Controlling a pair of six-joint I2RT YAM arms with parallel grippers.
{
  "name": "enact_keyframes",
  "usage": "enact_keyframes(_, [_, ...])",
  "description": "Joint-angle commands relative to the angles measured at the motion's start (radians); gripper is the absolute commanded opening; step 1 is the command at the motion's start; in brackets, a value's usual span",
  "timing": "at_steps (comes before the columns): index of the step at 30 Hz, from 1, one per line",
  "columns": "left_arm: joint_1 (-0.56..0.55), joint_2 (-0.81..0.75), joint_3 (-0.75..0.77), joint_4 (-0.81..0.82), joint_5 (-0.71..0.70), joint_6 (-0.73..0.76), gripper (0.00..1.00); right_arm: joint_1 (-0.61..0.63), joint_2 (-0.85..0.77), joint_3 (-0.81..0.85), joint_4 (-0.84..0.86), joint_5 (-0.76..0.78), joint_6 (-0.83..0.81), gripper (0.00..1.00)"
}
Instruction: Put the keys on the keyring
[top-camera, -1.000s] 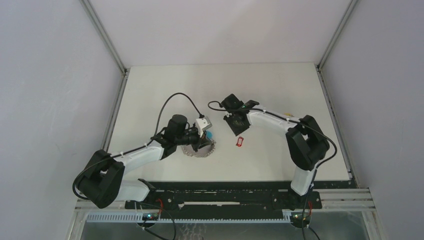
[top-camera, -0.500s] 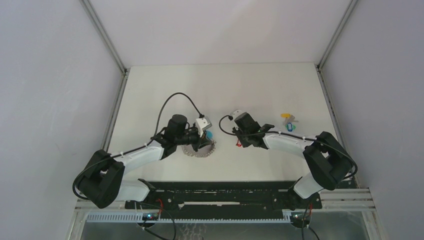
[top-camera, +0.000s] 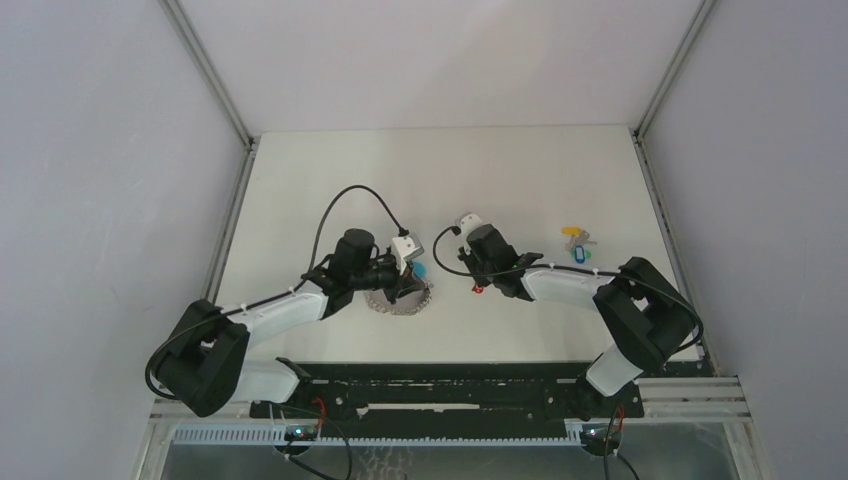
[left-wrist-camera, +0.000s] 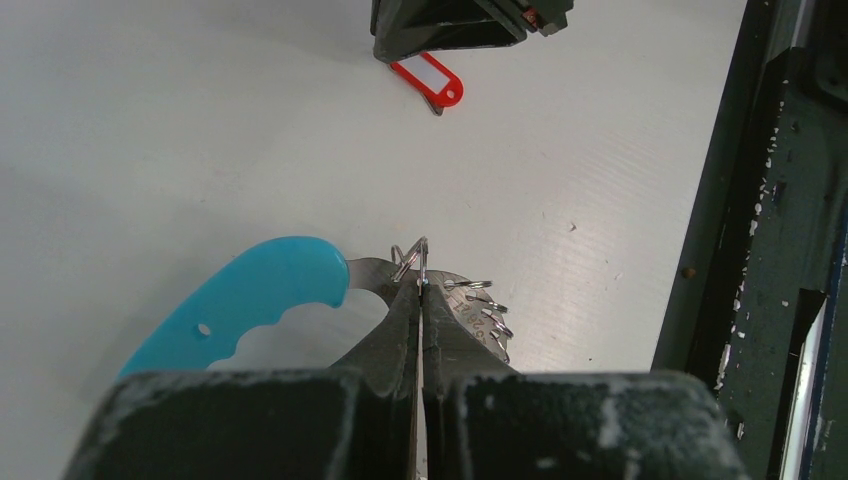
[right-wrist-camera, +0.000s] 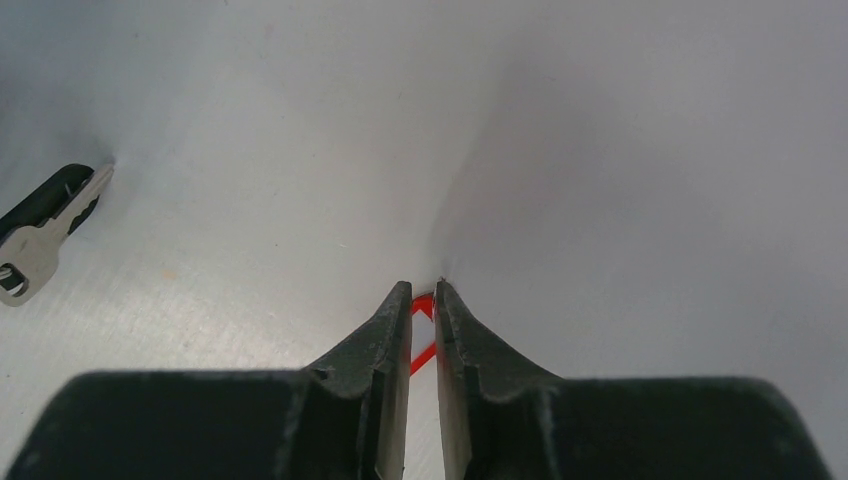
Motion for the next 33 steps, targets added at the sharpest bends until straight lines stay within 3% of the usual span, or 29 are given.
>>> enact_keyframes(1, [-0.003,-0.008,0.031,0.055,0.028,-0.009,0.0,0.006,0.011,-0.001,0.049,0.022,-0.004,0.14])
enact_keyframes(17, [-0.002,-0.002,0.034,0.054,0.036,-0.009,0.0,0.009,0.017,-0.003,-0.011,0.032,0.051,0.08])
enact_keyframes(23, [-0.002,-0.007,0.032,0.054,0.036,-0.011,0.0,0.008,0.017,0.016,-0.045,0.023,0.066,0.0])
enact_keyframes(27, [-0.002,-0.007,0.032,0.054,0.037,-0.011,0.0,0.008,0.006,0.076,-0.152,0.015,0.073,0.0])
enact_keyframes(33, [-0.003,-0.011,0.032,0.054,0.04,-0.012,0.0,-0.001,0.037,0.239,-0.459,-0.035,0.084,0.0])
